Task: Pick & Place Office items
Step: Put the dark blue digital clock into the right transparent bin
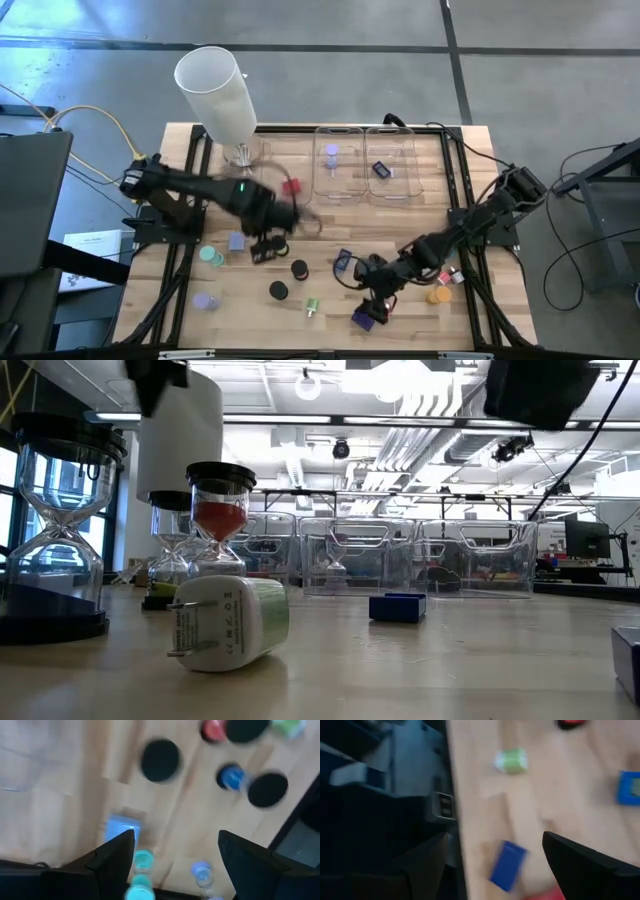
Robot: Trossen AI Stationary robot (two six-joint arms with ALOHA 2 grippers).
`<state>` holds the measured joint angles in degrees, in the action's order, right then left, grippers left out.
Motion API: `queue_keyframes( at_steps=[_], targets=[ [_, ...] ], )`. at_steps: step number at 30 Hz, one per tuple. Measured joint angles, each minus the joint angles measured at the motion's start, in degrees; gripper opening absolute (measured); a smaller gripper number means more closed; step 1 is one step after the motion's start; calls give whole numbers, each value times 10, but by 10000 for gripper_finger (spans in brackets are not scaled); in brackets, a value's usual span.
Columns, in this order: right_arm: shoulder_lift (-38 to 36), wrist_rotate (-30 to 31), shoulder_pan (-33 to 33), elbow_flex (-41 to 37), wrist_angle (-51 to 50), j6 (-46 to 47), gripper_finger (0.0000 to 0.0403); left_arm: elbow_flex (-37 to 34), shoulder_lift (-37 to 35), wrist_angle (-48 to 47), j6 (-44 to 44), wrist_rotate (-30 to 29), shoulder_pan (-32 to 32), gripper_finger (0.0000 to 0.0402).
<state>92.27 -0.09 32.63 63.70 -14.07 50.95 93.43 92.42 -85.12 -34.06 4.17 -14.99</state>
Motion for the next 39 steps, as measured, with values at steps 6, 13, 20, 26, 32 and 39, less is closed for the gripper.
queue_keyframes(
  at_steps=[6, 13, 20, 26, 32, 39],
  targets=[
    [0, 61, 33, 2, 93, -53, 314, -38, 0, 59, -80, -10, -132, 280],
    [0, 131, 62, 79, 9, -67, 314, -42, 0, 140, -182, -65, -254, 280],
    [12, 181, 89, 137, -108, -63, 311, -42, 0, 175, -279, -153, -339, 280],
    [79, 184, 98, 153, -127, -62, 293, -72, 0, 226, -320, -186, -374, 280],
    [139, 176, 97, 167, -134, -34, 281, -119, 0, 287, -325, -193, -379, 280],
    [167, 150, 90, 167, -237, 105, 276, -153, 1, 306, -324, -193, -379, 280]
  ],
)
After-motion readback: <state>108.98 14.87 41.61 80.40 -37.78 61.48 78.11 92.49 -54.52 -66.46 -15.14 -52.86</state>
